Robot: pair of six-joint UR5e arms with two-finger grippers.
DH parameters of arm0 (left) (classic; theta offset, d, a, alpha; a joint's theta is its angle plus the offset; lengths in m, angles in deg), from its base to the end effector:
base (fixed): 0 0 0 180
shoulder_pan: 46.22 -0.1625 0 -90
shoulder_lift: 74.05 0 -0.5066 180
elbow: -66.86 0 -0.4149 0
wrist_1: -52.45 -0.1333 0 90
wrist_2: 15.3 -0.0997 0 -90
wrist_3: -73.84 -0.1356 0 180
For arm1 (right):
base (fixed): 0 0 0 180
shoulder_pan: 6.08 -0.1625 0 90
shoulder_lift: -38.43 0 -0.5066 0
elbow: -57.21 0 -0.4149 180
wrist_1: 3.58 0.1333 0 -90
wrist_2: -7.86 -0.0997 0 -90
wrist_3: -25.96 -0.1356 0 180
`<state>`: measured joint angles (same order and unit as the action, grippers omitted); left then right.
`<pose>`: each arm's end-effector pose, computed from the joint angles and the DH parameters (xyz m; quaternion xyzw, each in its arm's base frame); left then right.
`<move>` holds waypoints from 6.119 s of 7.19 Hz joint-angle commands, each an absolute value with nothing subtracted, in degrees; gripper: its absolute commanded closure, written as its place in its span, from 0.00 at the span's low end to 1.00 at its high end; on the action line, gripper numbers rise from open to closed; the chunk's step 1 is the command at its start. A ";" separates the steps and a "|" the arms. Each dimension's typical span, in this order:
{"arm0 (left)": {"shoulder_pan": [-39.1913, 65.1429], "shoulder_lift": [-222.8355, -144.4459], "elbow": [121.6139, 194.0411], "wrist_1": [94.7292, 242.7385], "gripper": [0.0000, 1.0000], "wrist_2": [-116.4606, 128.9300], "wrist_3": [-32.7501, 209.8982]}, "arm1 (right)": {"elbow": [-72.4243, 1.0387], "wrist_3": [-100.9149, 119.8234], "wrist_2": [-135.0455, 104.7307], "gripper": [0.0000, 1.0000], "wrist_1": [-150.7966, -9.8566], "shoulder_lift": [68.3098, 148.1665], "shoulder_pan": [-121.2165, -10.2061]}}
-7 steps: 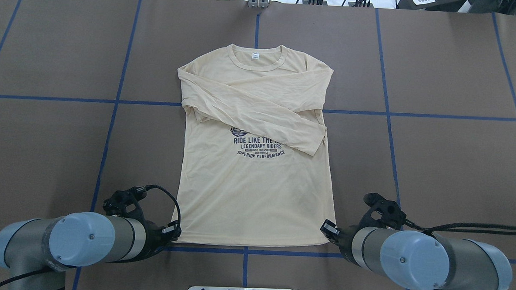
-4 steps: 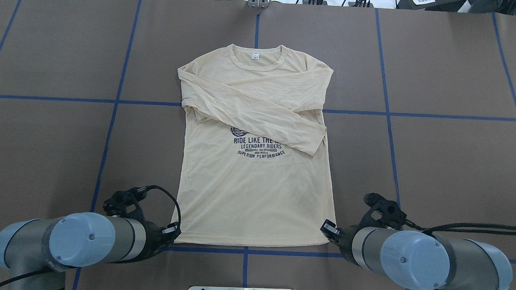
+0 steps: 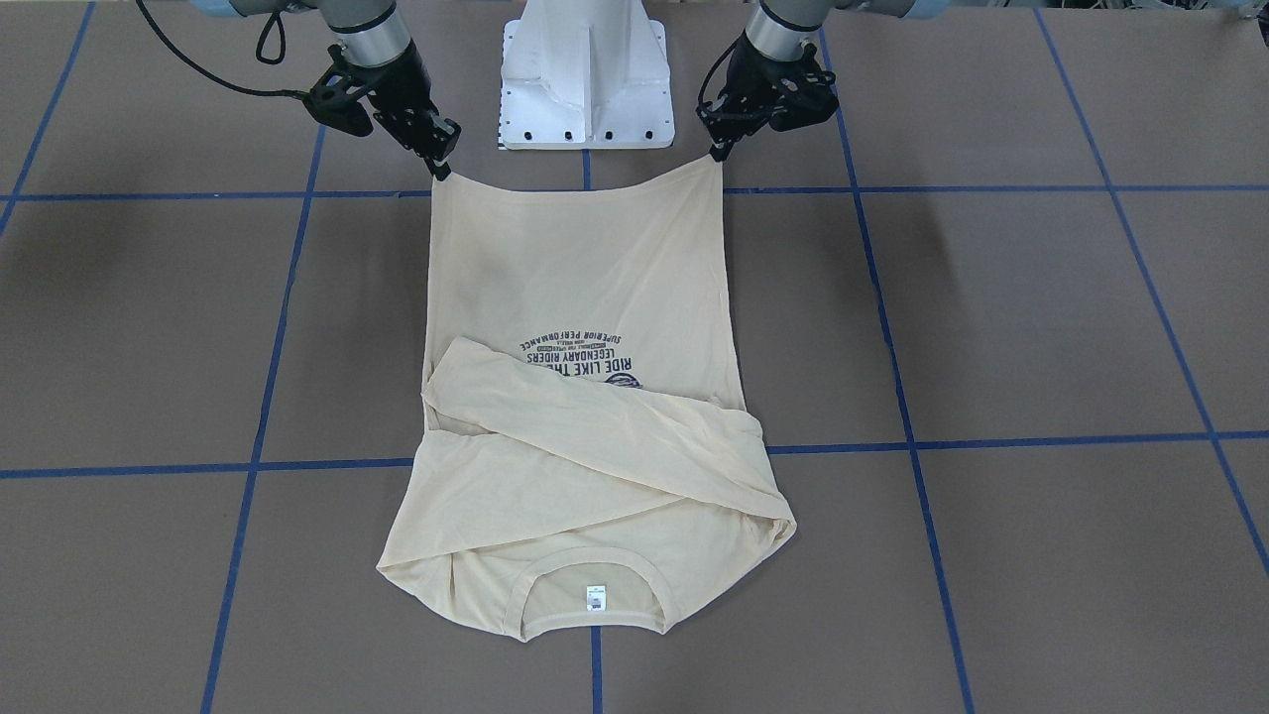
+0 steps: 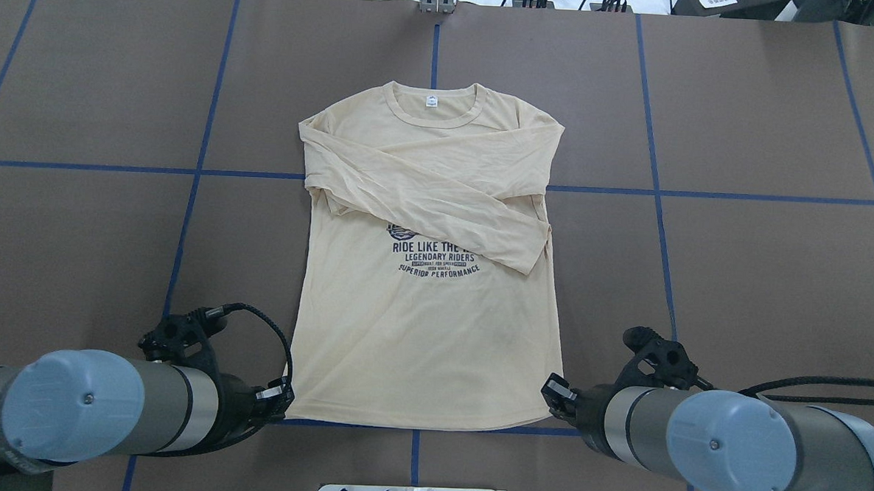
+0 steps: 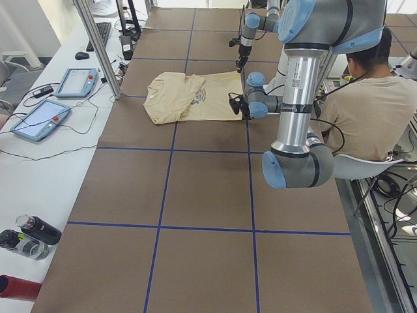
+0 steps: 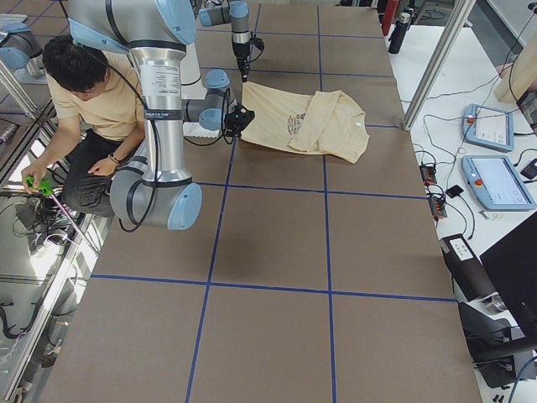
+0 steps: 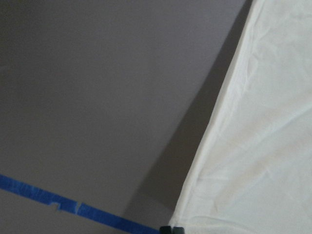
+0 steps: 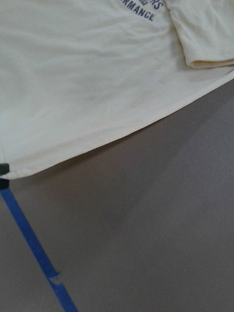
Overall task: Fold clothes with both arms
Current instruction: 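Grasp both hem corners and lift them with both grippers, then carry the hem with both grippers over the shirt toward the collar, then lay the hem down near the collar and open both grippers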
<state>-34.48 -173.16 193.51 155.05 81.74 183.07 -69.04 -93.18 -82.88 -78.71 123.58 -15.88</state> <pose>0.5016 -0.2234 0.3512 -0.0853 0.4821 -0.2038 0.8478 -0.4936 -0.2188 0.3878 -0.0844 -0.4616 0.2915 0.8336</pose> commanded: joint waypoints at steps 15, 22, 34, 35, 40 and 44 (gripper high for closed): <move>-5.20 -188.55 178.52 154.73 1.00 92.81 165.78 | -45.82 -77.52 -113.25 1.00 -99.56 95.84 -55.28; -0.69 -197.35 151.45 174.05 1.00 90.80 160.68 | -18.83 -67.83 -112.46 1.00 -89.28 84.40 -56.88; -2.54 -198.85 141.57 183.06 0.98 87.71 160.50 | -9.41 -66.33 -110.70 0.79 -84.09 81.76 -53.98; -2.54 -198.76 141.22 183.06 0.90 87.71 160.50 | -9.15 -66.33 -110.61 0.75 -84.09 81.41 -53.98; -1.40 -198.41 141.21 185.08 0.75 87.80 160.50 | -8.79 -66.59 -110.79 0.71 -83.83 79.57 -56.09; -0.61 -196.66 145.94 186.31 0.64 88.15 160.76 | -32.54 -67.38 -110.52 0.54 -83.38 96.91 -52.06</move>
